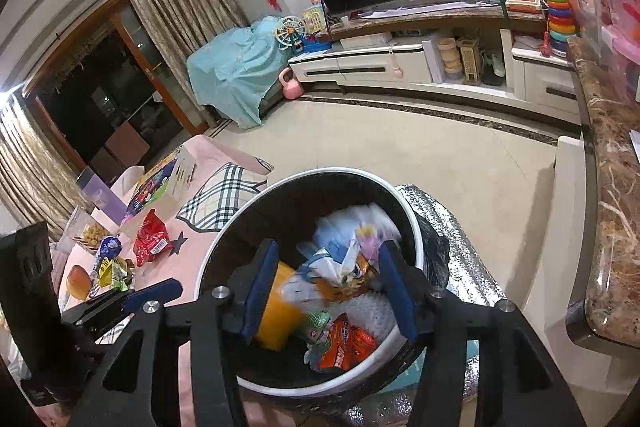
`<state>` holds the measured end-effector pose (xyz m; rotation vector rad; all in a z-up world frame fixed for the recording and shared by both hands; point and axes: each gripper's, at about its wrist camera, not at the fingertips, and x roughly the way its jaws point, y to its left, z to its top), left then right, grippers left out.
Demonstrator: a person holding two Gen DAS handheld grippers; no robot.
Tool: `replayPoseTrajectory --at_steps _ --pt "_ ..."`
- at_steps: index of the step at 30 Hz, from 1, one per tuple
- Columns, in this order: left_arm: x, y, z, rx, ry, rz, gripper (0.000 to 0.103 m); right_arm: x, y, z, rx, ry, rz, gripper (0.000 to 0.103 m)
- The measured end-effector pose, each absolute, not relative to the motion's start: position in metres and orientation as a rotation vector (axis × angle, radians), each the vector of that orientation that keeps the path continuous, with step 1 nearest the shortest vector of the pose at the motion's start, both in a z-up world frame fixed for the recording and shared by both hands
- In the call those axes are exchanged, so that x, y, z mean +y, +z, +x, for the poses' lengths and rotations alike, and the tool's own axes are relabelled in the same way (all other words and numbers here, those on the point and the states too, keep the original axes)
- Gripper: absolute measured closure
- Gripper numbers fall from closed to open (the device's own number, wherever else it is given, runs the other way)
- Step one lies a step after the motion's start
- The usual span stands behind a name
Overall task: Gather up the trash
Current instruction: 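Open both tools above the bin to drop the foam net and wrapper, then move both open tools back over the table toward the snack bags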
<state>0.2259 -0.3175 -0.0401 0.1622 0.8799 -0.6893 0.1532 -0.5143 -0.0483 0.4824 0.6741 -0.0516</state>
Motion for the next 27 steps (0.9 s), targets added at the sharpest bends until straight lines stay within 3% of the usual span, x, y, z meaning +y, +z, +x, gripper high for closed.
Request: replayPoseTrajectory --at_steps 11,27 --pt "-0.236 -0.041 0.201 0.846 -0.562 0.073 0.037 -0.475 -0.043 0.133 0.658 -0.019 0.457 0.022" --pt "-0.094 -0.067 0.183 0.867 -0.315 -0.050 0.036 -0.375 -0.048 0.149 0.705 0.176 0.414 0.016"
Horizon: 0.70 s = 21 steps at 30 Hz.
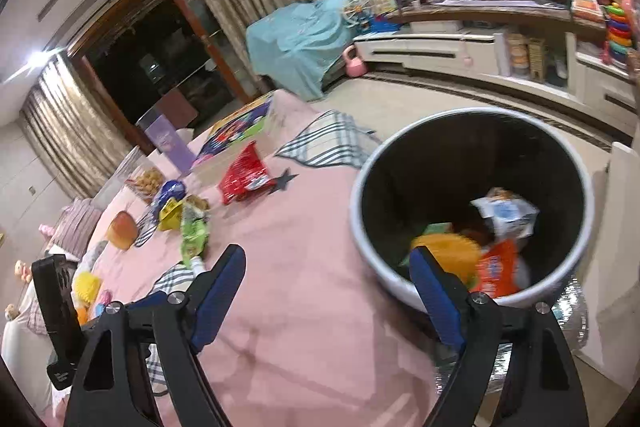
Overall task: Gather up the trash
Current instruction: 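Move both open tools back over the table toward the snack bags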
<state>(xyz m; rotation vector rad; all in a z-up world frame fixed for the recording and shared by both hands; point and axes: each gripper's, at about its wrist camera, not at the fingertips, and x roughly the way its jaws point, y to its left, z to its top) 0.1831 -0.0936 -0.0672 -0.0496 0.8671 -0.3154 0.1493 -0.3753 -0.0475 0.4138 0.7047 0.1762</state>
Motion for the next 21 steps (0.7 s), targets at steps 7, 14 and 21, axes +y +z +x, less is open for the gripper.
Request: replayPoseTrajectory --at_steps 7,14,21 --pt "-0.056 -0.073 0.186 0.877 -0.255 -0.096 0.034 -0.335 -0.053 0.173 0.733 0.248 0.382 0.015" --pt "-0.037 -0.073 0.202 0.895 -0.245 -0.170 0.034 -0.307 -0.062 0.208 0.769 0.313 0.370 0.015" --pt "-0.032 -0.068 0.226 0.898 -0.249 -0.204 0.033 -0.295 -0.068 0.258 0.779 0.378 0.416 0.015"
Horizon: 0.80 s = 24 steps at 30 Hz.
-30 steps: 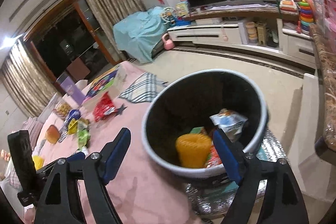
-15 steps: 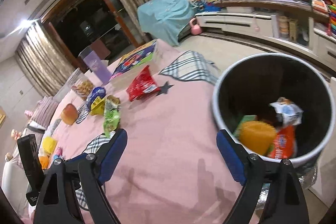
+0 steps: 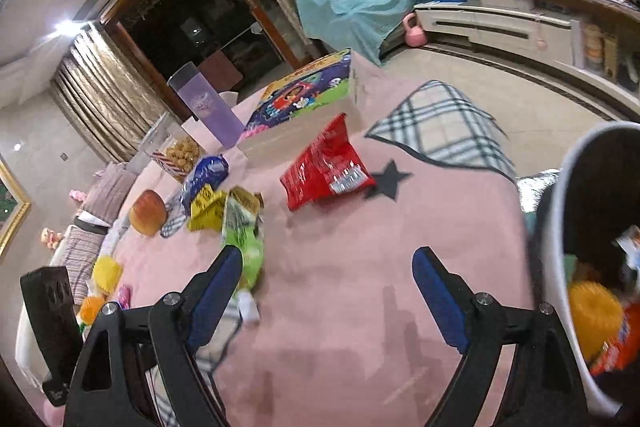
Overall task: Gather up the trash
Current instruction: 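Move both open tools back over the table toward the snack bags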
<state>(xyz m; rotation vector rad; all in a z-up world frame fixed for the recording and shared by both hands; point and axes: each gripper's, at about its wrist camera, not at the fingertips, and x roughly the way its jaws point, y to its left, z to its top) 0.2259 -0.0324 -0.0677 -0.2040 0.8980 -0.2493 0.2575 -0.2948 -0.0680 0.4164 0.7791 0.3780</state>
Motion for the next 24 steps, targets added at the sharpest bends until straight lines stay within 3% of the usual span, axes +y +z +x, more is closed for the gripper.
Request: replayPoseTrajectory --at_steps 13,15,16,19,21,23,24 --pt "-0.036 -0.079 0.283 0.947 -0.292 -0.289 0.030 -0.269 -0.091 0.335 0.845 0.420 0.439 0.017" --pt "-0.037 -0.083 0.290 0.955 -0.299 -0.302 0.030 -0.269 -0.098 0.341 0.861 0.411 0.441 0.032" --pt "-0.037 -0.085 0.293 0.954 -0.291 -0.300 0.030 -0.269 -0.102 0.344 0.872 0.408 0.447 0.049" --pt "-0.037 -0.090 0.298 0.952 -0.303 -0.315 0.030 -0.275 -0.106 0.343 0.854 0.435 0.501 0.059" --pt "-0.038 -0.090 0.298 0.939 -0.306 -0.307 0.036 -0.276 -0.103 0.338 0.841 0.442 0.503 0.068" --pt "-0.043 -0.090 0.298 0.931 -0.346 -0.306 0.053 -0.276 -0.099 0.336 0.832 0.466 0.512 0.091" --pt "-0.046 -0.089 0.297 0.927 -0.353 -0.298 0.053 -0.276 -0.096 0.333 0.828 0.459 0.503 0.091"
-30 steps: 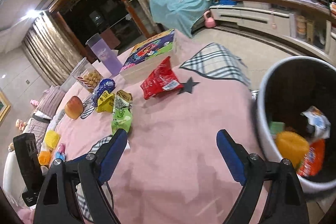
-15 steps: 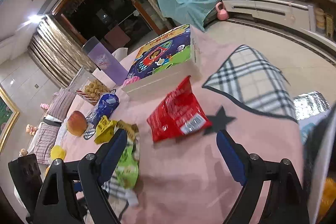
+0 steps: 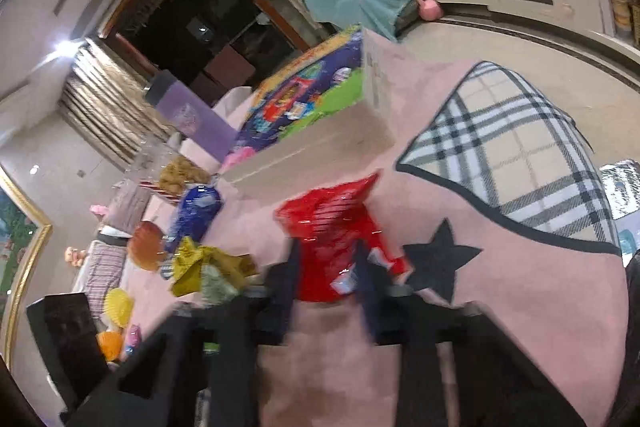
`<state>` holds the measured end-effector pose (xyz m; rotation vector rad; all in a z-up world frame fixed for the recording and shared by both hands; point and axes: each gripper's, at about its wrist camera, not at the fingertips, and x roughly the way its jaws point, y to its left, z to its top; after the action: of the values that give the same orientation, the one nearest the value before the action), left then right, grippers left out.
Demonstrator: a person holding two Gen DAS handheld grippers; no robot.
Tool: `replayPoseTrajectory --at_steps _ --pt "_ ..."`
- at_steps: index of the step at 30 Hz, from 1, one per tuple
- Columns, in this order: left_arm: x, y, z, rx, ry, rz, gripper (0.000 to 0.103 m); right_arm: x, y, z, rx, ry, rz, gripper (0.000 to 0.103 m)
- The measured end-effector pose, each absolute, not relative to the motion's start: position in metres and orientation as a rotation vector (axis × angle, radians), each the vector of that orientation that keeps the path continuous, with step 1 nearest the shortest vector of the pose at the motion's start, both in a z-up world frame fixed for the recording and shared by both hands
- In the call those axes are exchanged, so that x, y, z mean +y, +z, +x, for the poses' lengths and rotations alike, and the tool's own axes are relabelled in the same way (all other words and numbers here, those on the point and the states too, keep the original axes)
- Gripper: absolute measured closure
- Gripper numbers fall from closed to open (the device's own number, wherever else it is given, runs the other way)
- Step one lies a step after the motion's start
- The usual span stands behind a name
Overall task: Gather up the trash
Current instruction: 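Grasp the green snack bag with the left tool while the right tool grasps the red chip bag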
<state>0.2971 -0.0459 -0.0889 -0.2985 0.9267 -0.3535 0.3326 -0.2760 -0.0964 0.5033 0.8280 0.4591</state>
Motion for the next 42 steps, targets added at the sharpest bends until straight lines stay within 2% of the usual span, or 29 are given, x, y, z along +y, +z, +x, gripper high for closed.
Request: replayPoseTrajectory --at_steps 10,12,13,25,30,33,35,36,41,42 --pt "-0.050 -0.072 0.278 0.879 -0.376 -0.242 0.064 -0.301 -0.084 0.299 0.792 0.432 0.559 0.091" --pt "-0.049 -0.069 0.271 0.880 -0.390 -0.240 0.077 -0.307 -0.080 0.286 0.786 0.435 0.564 0.091" --pt "-0.048 -0.067 0.267 0.891 -0.402 -0.241 0.098 -0.310 -0.077 0.277 0.784 0.433 0.561 0.091" --pt "-0.038 -0.070 0.226 0.939 -0.443 -0.268 0.098 -0.327 -0.061 0.196 0.778 0.433 0.502 0.091" --pt "-0.038 -0.080 0.223 0.959 -0.426 -0.279 0.098 -0.321 -0.078 0.189 0.804 0.387 0.444 0.091" --pt "-0.041 -0.087 0.221 0.969 -0.415 -0.277 0.093 -0.319 -0.090 0.191 0.814 0.385 0.461 0.091" --pt "-0.041 -0.087 0.219 0.950 -0.395 -0.264 0.086 -0.317 -0.094 0.191 0.814 0.379 0.468 0.085" --pt "-0.041 -0.088 0.220 0.947 -0.388 -0.265 0.085 -0.315 -0.095 0.193 0.812 0.375 0.471 0.083" --pt "-0.036 -0.092 0.223 0.939 -0.395 -0.303 0.085 -0.313 -0.098 0.195 0.813 0.334 0.480 0.058" --pt "-0.036 -0.091 0.224 0.937 -0.396 -0.304 0.085 -0.311 -0.098 0.195 0.811 0.337 0.478 0.056"
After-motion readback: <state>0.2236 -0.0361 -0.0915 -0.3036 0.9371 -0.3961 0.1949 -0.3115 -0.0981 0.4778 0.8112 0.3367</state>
